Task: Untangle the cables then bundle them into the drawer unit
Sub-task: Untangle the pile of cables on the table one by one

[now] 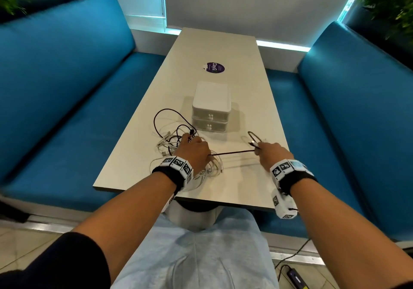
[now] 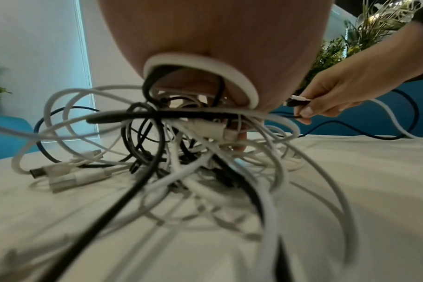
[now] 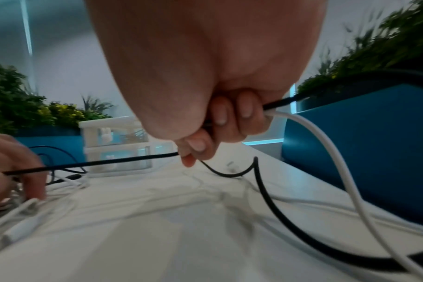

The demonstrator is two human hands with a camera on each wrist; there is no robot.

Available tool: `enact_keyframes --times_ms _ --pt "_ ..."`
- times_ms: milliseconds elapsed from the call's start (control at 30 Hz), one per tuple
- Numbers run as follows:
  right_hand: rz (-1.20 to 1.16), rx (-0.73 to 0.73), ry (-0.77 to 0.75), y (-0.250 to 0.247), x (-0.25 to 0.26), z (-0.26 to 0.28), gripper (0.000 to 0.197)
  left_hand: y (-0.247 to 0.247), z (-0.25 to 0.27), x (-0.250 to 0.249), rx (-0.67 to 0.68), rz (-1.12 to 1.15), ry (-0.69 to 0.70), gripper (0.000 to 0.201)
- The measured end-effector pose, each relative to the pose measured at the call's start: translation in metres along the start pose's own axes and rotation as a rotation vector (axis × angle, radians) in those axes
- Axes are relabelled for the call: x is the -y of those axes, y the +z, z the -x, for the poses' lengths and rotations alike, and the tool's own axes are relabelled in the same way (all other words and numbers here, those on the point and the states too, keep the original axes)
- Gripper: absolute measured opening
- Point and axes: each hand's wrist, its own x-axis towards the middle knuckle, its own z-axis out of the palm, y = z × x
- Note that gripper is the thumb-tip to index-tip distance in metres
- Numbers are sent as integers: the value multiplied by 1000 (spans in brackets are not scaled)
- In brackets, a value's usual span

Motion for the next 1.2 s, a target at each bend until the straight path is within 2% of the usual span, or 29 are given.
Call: enact_keyframes --times_ms 67,233,433,500,633,800,967,1200 --pt "28 6 38 3 -7 1 25 -1 1 -2 2 -9 8 42" --pt "-57 -12 -17 17 9 7 30 -4 2 -9 22 -58 21 40" --pt "-184 0 -290 33 60 19 30 -5 2 -16 -7 -86 9 39" --pt "-203 29 -316 38 74 20 32 -5 2 -16 -10 -104 5 37" --pt "-250 48 -299 38 81 18 30 -3 5 -14 -33 -108 8 28" --pt "-158 48 -302 27 69 16 27 -1 6 -9 -48 -60 24 34" --pt "-148 51 -240 17 48 8 21 -3 5 -6 -26 -30 17 36" --pt "-169 28 -89 10 23 0 24 -5 6 -3 -8 11 2 38"
